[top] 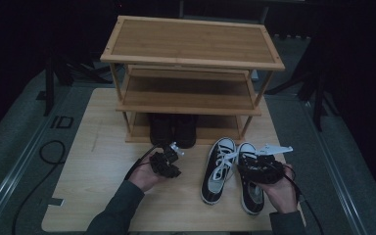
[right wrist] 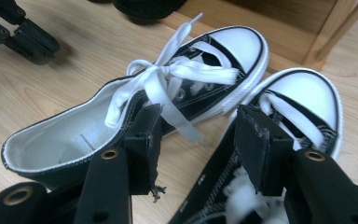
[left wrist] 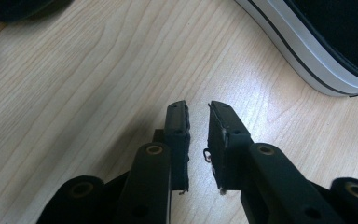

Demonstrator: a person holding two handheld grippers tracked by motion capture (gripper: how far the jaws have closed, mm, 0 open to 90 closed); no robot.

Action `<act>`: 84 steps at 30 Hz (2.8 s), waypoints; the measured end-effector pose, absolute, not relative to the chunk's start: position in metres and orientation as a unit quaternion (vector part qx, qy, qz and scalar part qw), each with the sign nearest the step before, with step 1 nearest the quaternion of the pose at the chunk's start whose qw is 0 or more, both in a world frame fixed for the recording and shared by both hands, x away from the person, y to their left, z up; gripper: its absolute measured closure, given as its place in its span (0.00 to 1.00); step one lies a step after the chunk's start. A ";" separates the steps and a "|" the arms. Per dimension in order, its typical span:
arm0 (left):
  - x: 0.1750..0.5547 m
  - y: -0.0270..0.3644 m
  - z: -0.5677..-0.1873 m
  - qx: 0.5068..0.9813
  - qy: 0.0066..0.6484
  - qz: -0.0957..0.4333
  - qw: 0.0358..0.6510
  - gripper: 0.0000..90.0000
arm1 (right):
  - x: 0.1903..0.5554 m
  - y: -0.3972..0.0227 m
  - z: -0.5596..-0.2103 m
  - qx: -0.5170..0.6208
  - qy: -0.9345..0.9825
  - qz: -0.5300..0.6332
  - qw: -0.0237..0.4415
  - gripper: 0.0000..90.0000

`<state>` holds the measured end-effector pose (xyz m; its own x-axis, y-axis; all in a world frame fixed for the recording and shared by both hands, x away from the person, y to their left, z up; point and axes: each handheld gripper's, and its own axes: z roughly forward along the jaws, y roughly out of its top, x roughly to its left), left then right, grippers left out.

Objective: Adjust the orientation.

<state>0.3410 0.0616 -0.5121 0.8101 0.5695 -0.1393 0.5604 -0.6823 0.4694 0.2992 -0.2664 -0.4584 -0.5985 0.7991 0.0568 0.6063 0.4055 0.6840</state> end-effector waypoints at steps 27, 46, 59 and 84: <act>0.342 0.073 -0.509 0.918 0.309 0.013 0.247 0.85 | 0.308 -0.230 -0.470 0.407 0.835 0.349 0.124 0.68; 0.342 0.074 -0.511 0.919 0.310 0.011 0.245 0.85 | 0.305 -0.220 -0.478 0.402 0.858 0.289 0.134 0.94; 0.343 0.072 -0.512 0.921 0.305 0.010 0.241 0.85 | 0.289 -0.244 -0.473 0.391 0.868 0.275 0.133 0.94; 0.343 0.072 -0.514 0.916 0.315 0.007 0.247 0.85 | 0.260 -0.281 -0.462 0.424 0.849 0.289 0.126 0.53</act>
